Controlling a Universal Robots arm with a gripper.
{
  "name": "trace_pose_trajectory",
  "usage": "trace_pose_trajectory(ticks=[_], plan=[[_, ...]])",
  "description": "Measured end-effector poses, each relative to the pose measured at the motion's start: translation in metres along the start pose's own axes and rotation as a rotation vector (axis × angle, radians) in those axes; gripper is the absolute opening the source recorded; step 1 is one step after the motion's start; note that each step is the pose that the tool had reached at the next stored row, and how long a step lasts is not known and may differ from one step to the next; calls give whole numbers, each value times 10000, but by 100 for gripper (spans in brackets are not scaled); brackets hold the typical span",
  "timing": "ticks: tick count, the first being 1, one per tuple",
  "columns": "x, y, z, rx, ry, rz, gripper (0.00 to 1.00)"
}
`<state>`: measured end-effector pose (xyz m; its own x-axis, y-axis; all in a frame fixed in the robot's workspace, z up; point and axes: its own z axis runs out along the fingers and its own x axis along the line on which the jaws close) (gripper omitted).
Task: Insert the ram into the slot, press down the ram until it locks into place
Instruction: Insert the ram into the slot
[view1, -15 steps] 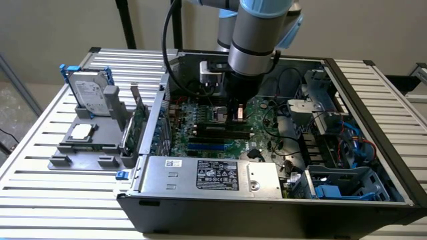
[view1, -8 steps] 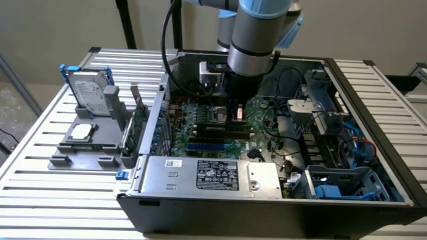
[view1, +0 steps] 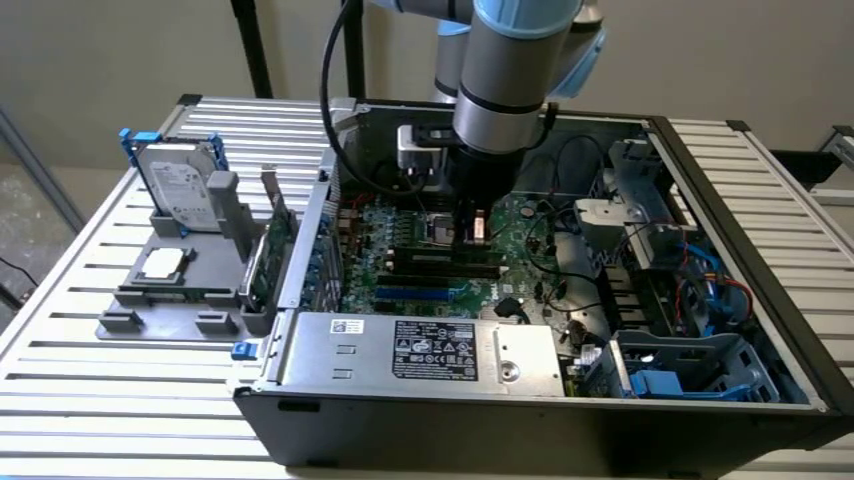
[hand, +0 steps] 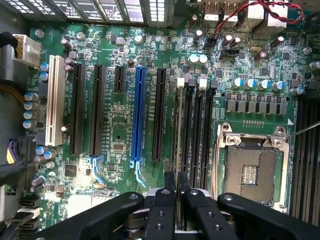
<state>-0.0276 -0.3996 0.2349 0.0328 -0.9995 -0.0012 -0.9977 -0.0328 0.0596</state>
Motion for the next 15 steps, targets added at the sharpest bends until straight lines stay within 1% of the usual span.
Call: trace_pose_trajectory(ticks=[3,8,12,15], plan=[[-1,11,8,44,3,47,14],[-1,21,32,78,33,101,14],[-1,22,43,88,54,118,14],[-7,22,48,91,51,128,14]])
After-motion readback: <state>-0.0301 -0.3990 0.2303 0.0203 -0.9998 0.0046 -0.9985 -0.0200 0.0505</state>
